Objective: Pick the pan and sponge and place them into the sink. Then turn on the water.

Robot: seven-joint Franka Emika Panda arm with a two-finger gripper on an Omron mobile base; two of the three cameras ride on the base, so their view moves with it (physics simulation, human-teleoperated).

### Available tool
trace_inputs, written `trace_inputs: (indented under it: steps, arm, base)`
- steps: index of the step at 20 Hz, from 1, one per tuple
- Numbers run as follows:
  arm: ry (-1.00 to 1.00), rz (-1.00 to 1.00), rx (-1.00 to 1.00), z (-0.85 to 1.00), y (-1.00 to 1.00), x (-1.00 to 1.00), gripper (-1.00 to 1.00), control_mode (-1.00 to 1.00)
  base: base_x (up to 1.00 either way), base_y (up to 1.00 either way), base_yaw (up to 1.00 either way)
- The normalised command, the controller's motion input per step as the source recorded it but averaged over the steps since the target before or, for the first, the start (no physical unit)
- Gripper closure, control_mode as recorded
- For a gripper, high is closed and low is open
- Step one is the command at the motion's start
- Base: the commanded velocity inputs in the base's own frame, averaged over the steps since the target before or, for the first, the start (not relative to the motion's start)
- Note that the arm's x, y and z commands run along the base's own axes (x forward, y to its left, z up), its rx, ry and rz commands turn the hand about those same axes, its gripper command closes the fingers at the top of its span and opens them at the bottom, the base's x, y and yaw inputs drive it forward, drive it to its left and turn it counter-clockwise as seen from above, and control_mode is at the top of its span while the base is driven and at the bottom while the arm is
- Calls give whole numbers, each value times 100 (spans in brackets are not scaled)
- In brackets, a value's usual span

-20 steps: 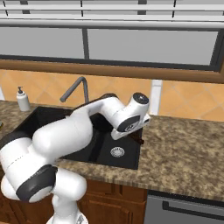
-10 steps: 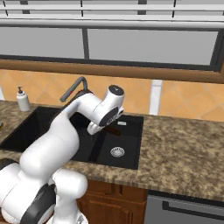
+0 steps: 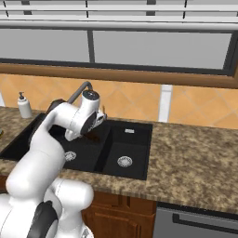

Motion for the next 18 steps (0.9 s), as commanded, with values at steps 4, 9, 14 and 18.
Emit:
trace_inputs:
  steps: [4, 9, 14, 18]
  arm:
    - [0, 0, -2, -13, 100, 0, 100, -100]
    - [0, 0, -6, -19, 98, 0, 100, -100]
    - [2, 0, -9, -24, 86, 17, 100, -100]
    - [5, 0, -14, -23, 48, 40, 100, -100]
  base:
    - [0, 0, 0]
    - [0, 0, 0]
    - [0, 0, 0]
    - [0, 0, 0]
